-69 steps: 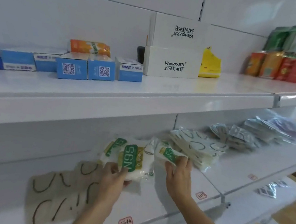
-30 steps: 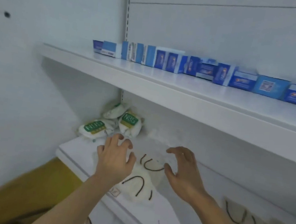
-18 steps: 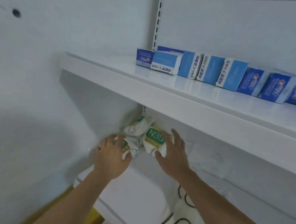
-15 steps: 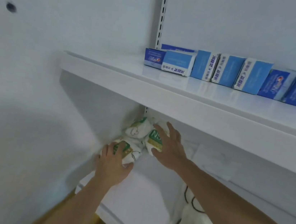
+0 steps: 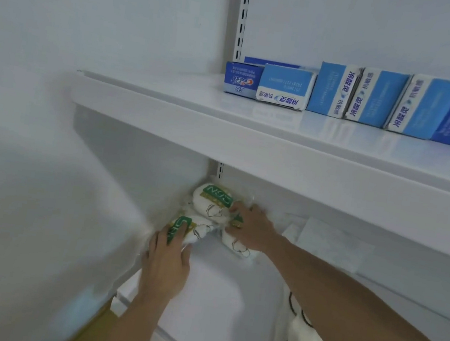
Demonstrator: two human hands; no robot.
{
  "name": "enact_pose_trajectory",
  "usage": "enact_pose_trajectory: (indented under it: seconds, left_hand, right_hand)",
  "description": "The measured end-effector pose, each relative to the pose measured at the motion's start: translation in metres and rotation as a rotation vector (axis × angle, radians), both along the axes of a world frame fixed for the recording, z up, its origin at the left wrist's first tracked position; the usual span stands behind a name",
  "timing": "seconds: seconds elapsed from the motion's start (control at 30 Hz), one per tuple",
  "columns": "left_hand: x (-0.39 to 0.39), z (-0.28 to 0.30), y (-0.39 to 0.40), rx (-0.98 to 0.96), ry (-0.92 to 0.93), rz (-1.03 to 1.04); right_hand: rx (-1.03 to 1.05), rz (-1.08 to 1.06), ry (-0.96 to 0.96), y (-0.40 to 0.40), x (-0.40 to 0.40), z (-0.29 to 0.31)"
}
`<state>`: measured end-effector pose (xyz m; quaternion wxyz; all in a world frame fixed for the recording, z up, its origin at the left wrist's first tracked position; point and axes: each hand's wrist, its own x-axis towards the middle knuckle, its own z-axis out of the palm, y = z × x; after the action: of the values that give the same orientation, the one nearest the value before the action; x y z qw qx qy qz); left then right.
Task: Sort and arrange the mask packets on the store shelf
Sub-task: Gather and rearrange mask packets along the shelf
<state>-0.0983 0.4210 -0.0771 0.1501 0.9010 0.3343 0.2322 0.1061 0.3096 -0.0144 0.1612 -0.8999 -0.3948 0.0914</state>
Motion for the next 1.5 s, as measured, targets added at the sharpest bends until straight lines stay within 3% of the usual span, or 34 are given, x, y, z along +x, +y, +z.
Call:
enact_pose_trajectory:
  seconds: [0.2,0.4,0.67,0.87,1.13,1.5]
  left_hand:
    - [0.002,-0.004,0.001,0.019,-0.054,-0.027]
    - [0.005,-0.009,0.009,0.006,-0.212,-0.058]
    - [-0.008,0.020,-0.037,0.094,-0.471,-0.214]
    - [0.034,0.059,-0.136,0.095,-0.507,-0.555]
    - [0.097,0.069,-0.299,0.048,-0.420,-0.901]
    - [0.142,0.060,-0.593,-0.074,-0.333,-1.174]
  right_hand:
    - [0.178,-0.005,-0.209,-0.039,-0.022,-0.011]
    - [0.361,-0.017,-0.301,-0.087,-0.028,0.008]
    - [0.420,-0.052,-0.398,-0.172,-0.045,0.040]
    - [0.453,-0.277,-0.412,-0.287,-0.055,0.041]
    - [0.483,-0.608,-0.439,-0.475,-0.078,0.039]
    - [0.435,-1.008,-0.423,-0.756,-0.121,0.037]
